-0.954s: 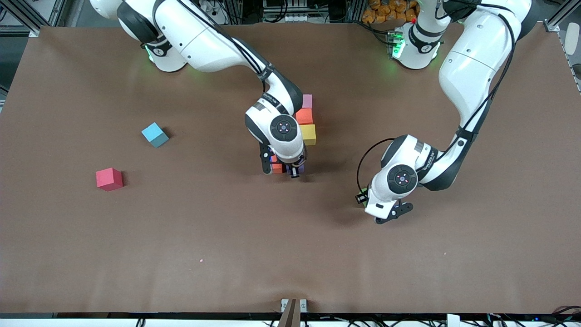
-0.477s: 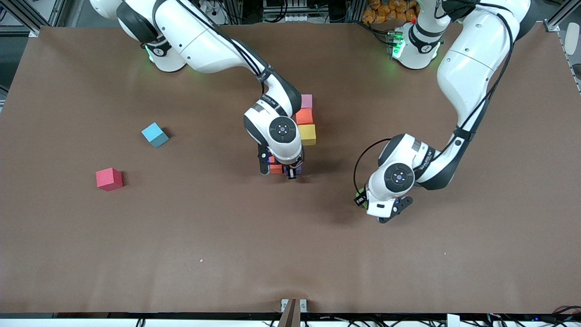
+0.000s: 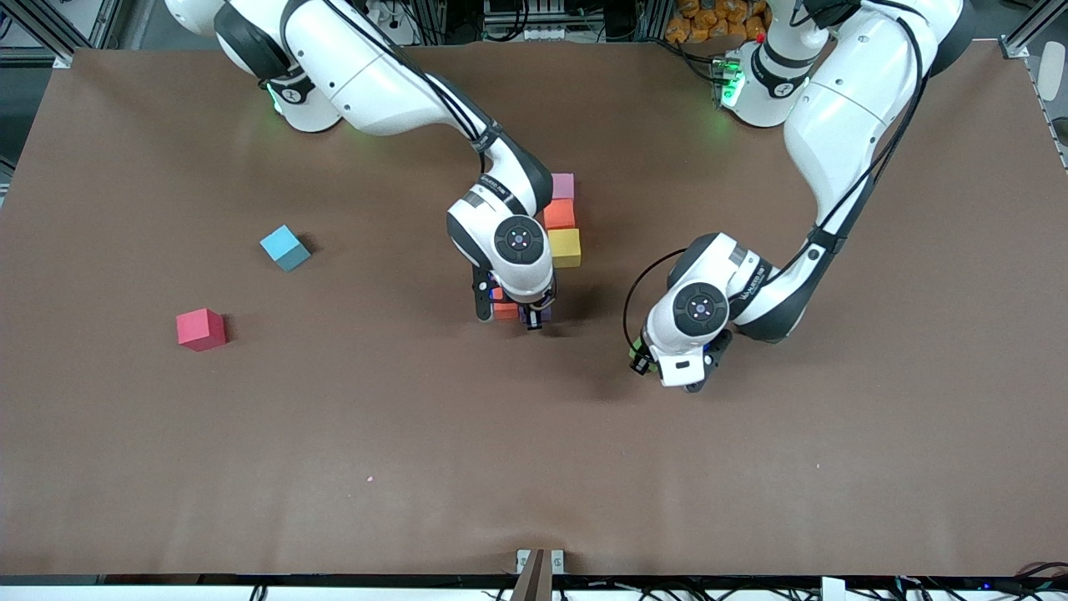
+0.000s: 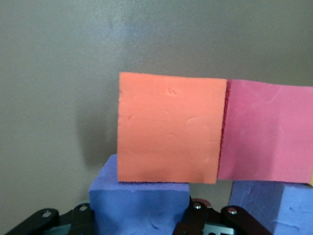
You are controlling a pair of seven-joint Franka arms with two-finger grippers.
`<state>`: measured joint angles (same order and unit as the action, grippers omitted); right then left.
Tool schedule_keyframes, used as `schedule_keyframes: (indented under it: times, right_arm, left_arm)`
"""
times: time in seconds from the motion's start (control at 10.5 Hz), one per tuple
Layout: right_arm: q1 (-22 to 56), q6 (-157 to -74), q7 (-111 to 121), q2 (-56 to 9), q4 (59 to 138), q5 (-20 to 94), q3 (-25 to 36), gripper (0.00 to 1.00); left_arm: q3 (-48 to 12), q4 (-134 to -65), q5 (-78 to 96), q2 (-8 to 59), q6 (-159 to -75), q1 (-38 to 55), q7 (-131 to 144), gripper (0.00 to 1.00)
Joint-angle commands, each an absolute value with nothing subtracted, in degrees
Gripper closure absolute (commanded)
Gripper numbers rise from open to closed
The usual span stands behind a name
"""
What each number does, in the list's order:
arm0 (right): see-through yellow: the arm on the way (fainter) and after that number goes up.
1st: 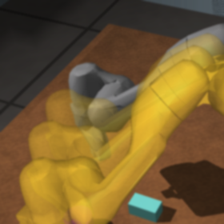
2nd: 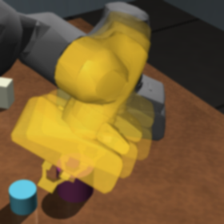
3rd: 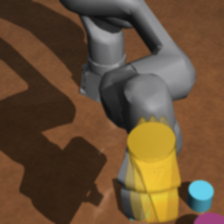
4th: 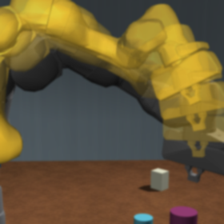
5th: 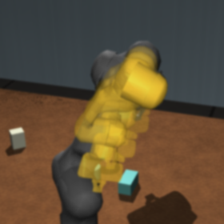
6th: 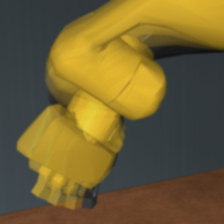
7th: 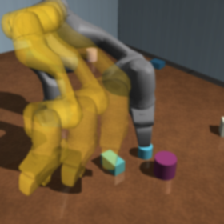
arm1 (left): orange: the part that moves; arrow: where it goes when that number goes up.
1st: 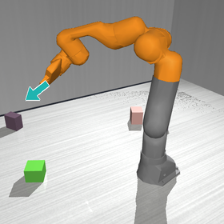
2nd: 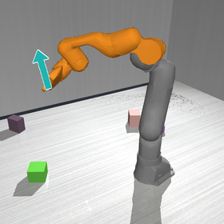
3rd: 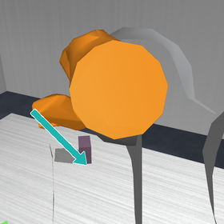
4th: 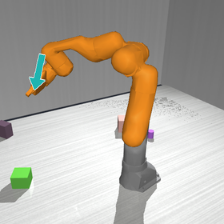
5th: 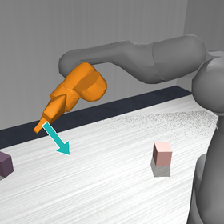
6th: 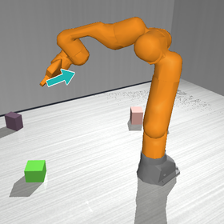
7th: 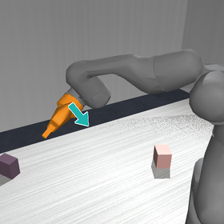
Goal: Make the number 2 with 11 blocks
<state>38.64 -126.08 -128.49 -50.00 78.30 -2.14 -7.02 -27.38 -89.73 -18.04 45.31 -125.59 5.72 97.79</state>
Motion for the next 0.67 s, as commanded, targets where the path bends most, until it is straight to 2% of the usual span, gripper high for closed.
schedule_keyframes:
  times: [0.0, 0.19, 0.57]
  right_arm:
    - [39.2, -126.39, -130.17, -49.66, 79.28, -3.08, -6.59, 0.46]
    - [39.29, -126.47, -130.6, -49.66, 79.28, -3.08, -6.59, 0.46]
    - [39.64, -126.39, -131.13, -49.66, 79.28, -2.99, -6.59, 0.45]
  left_arm:
    - [-28.56, -94.73, -18.37, 42.72, -129.71, 5.27, 105.97, 0.38]
    - [-28.56, -96.5, -18.46, 42.45, -132.44, 5.62, 110.28, 0.38]
    - [-28.48, -96.15, -19.25, 42.45, -132.54, 9.83, 126.34, 0.4]
